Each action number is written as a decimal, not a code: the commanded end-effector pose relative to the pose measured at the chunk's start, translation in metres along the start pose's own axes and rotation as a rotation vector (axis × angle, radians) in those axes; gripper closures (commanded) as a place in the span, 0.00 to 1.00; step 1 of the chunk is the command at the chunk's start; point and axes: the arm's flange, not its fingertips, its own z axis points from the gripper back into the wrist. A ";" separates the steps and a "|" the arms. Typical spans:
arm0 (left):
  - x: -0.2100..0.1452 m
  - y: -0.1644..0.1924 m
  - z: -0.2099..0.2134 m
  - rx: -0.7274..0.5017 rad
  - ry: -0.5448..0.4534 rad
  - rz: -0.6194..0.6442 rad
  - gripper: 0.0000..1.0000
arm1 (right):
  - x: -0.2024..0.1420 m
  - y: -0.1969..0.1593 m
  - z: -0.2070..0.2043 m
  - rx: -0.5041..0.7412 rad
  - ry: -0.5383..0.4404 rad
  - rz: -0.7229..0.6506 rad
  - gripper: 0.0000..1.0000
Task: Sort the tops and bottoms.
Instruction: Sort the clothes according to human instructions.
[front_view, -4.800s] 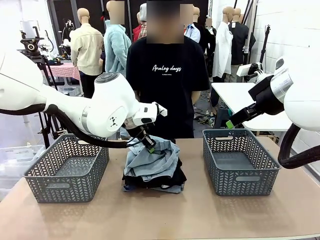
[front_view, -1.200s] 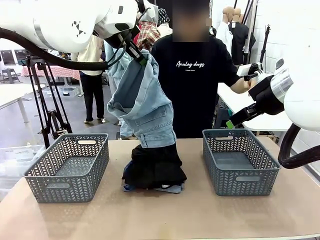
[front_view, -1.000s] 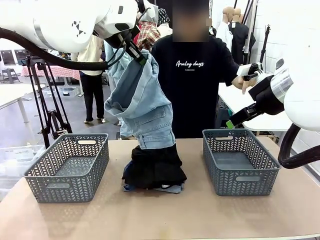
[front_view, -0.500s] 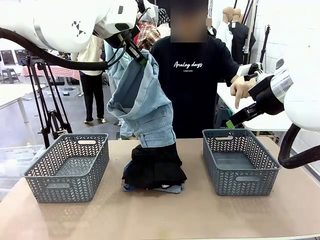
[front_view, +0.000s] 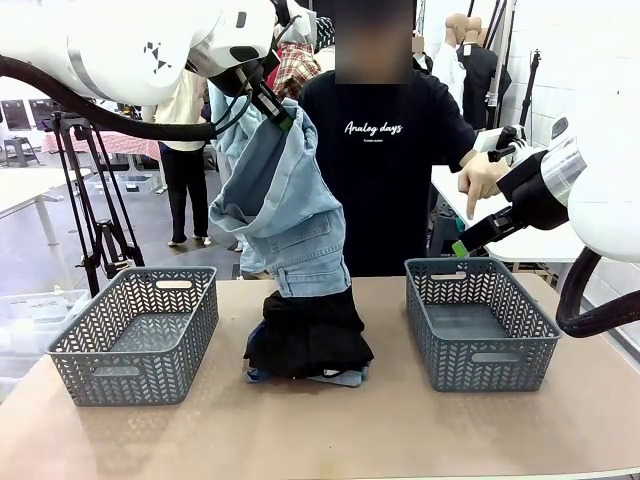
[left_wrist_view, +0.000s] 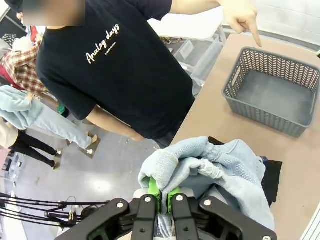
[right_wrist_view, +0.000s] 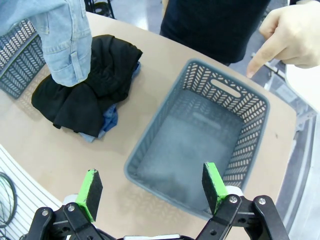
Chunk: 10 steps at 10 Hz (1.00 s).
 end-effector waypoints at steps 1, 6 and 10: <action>0.002 0.003 0.007 0.001 -0.017 0.016 1.00 | 0.000 0.000 0.000 0.000 0.000 0.000 0.00; 0.002 0.003 0.007 0.001 -0.017 0.016 1.00 | -0.051 -0.057 0.105 -0.012 -0.074 -0.202 0.00; 0.059 -0.013 -0.005 -0.036 -0.134 -0.008 1.00 | -0.049 -0.071 0.121 -0.023 -0.081 -0.234 0.00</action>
